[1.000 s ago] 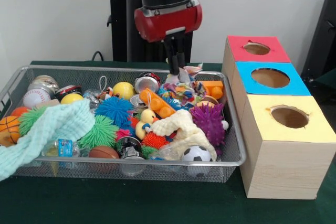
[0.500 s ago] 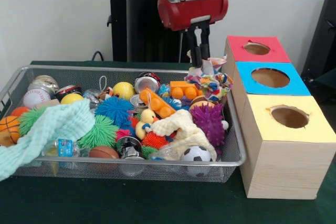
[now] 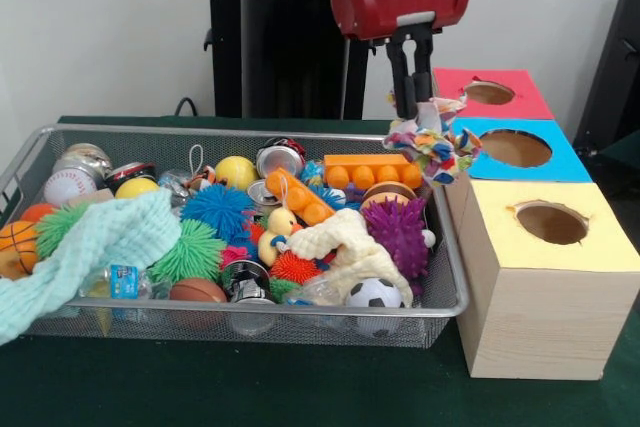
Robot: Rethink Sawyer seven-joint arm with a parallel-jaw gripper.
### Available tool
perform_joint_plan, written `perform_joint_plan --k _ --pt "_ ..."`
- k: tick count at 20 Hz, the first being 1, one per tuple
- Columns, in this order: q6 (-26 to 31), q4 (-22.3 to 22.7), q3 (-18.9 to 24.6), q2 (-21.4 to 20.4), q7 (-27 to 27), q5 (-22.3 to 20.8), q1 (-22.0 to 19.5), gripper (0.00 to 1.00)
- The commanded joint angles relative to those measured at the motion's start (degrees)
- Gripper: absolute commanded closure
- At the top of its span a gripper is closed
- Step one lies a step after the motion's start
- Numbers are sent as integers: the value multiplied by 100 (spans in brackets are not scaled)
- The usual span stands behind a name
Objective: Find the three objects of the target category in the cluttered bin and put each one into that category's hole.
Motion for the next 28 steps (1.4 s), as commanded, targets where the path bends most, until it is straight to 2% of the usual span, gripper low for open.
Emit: perform_joint_plan --k 1,8,13,17,22,28 --pt "-527 632 -352 0 1634 266 212 100" --pt "-711 630 -639 62 1501 278 596 100" --pt "-948 687 -864 183 1673 358 915 100" --pt "-1140 801 -744 171 1576 384 865 100" --pt "-1312 845 -792 186 1588 447 886 100" --pt "-1634 789 -1269 325 1730 495 1314 100"
